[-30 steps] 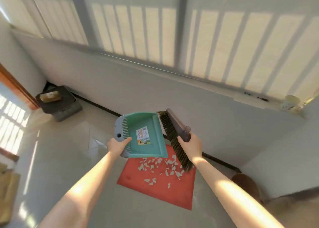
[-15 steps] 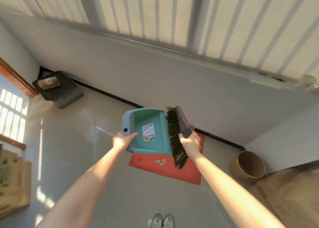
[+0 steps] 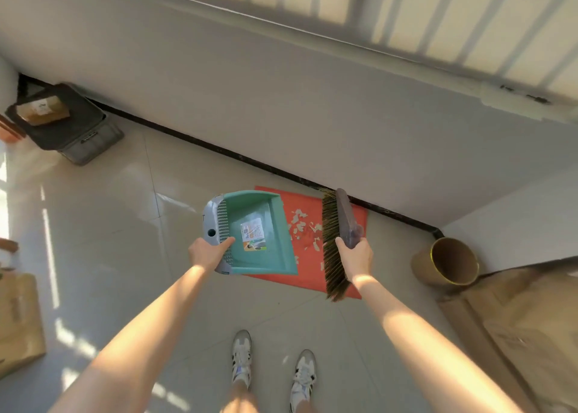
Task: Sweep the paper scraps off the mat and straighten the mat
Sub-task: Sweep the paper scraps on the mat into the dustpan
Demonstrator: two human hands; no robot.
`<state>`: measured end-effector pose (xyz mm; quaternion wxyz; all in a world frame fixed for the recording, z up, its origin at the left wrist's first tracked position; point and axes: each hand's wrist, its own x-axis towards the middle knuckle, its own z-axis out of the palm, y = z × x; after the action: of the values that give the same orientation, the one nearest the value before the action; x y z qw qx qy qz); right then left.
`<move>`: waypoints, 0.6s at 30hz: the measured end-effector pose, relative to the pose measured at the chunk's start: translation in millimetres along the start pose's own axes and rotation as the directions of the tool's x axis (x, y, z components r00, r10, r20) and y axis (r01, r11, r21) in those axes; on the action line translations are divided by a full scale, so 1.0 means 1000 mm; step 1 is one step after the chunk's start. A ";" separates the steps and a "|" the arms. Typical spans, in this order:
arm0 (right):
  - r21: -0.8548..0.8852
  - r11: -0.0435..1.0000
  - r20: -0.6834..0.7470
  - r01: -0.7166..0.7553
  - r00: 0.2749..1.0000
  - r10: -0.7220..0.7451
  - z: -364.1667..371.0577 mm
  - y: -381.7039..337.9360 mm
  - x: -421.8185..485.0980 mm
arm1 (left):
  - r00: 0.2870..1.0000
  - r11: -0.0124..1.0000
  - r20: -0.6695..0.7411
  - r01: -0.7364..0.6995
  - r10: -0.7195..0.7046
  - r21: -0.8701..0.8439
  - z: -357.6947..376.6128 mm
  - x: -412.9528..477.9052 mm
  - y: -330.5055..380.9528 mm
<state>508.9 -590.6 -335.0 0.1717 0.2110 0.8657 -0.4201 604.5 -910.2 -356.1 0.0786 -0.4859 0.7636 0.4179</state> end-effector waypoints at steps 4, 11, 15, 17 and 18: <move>0.057 0.995 -0.028 -0.080 0.996 0.082 0.027 0.010 0.007 | 0.999 0.998 0.033 0.040 -0.041 0.051 0.002 0.032 -0.007; 0.022 0.985 -0.102 -0.170 0.980 0.171 0.106 0.035 0.037 | 0.995 0.986 0.071 0.061 -0.072 0.154 0.033 0.115 -0.037; -0.071 0.978 -0.134 -0.196 0.973 0.186 0.152 0.079 0.075 | 0.994 0.984 0.065 0.073 -0.084 0.161 0.081 0.175 -0.073; -0.100 0.980 -0.135 -0.172 0.978 0.158 0.175 0.112 0.109 | 0.996 0.990 0.067 0.049 -0.059 0.132 0.114 0.212 -0.093; -0.109 0.981 -0.142 -0.159 0.980 0.142 0.187 0.131 0.129 | 0.997 0.993 0.070 0.034 -0.042 0.112 0.133 0.232 -0.103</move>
<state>488.5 -638.8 -591.7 0.1570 0.2930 0.8805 -0.3379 529.8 -990.6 -620.6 0.1408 -0.4801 0.7727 0.3906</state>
